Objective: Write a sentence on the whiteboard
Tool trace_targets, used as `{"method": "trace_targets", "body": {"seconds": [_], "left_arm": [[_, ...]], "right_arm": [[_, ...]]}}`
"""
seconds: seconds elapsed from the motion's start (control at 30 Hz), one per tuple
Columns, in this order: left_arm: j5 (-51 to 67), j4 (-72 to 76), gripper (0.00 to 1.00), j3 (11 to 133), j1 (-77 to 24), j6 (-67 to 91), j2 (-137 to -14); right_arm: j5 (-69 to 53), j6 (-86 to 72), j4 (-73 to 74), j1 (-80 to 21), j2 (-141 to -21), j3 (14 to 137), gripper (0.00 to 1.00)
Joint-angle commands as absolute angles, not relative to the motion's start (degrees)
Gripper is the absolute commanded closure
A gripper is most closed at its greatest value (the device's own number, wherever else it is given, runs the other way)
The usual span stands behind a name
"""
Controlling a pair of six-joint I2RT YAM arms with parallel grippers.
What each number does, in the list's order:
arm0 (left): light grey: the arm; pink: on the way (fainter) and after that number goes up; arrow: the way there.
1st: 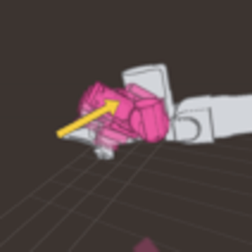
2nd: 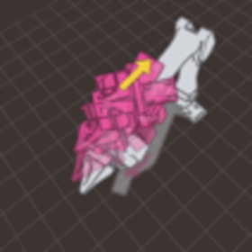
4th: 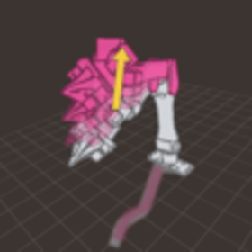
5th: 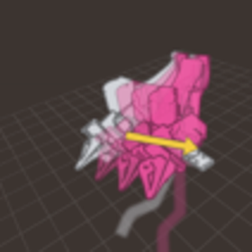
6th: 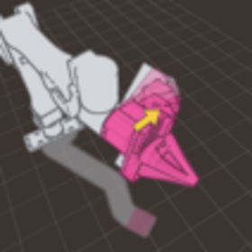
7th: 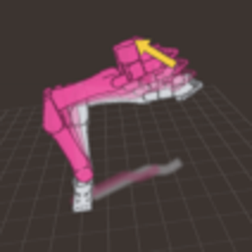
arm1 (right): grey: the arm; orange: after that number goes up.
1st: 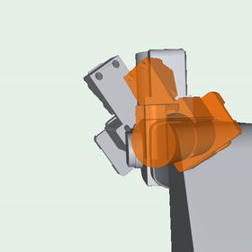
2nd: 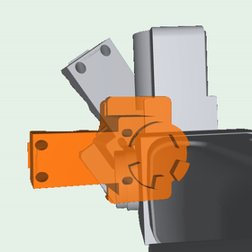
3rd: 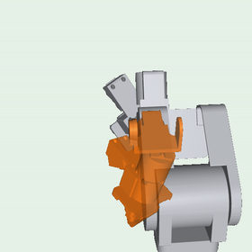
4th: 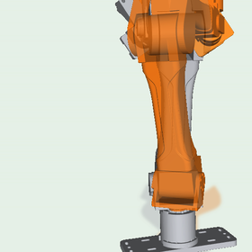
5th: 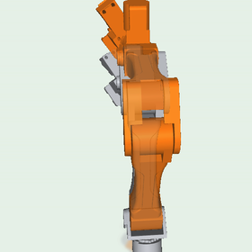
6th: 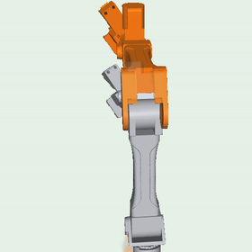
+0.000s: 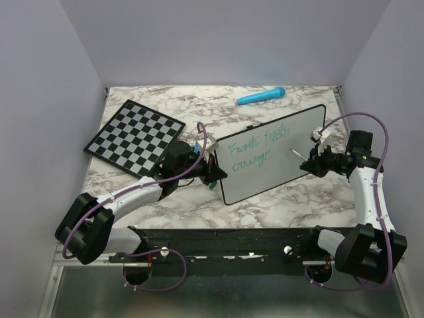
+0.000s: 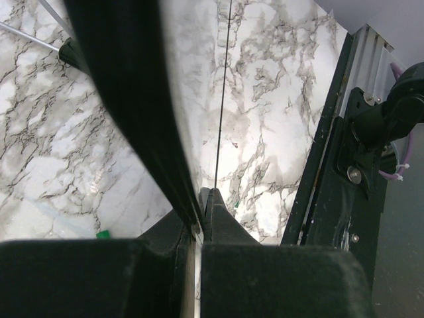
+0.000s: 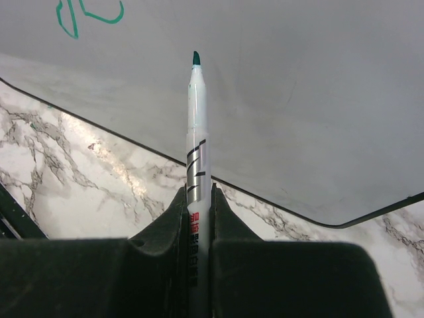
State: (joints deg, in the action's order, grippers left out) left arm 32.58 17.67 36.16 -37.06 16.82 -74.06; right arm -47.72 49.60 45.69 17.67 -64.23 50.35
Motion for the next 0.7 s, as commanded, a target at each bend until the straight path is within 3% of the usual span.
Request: {"method": "trace_targets", "body": {"seconds": [0.0,0.67], "left_arm": [[30.1,11.5,1.00,33.5,-36.7,12.3,-76.1],[30.1,12.7,1.00,33.0,-36.7,13.4,-76.1]], "right_arm": [[-49.0,51.1,46.1,17.6,-64.6,50.2,0.99],[-50.1,51.9,46.8,17.6,-64.4,50.2,0.99]]}}
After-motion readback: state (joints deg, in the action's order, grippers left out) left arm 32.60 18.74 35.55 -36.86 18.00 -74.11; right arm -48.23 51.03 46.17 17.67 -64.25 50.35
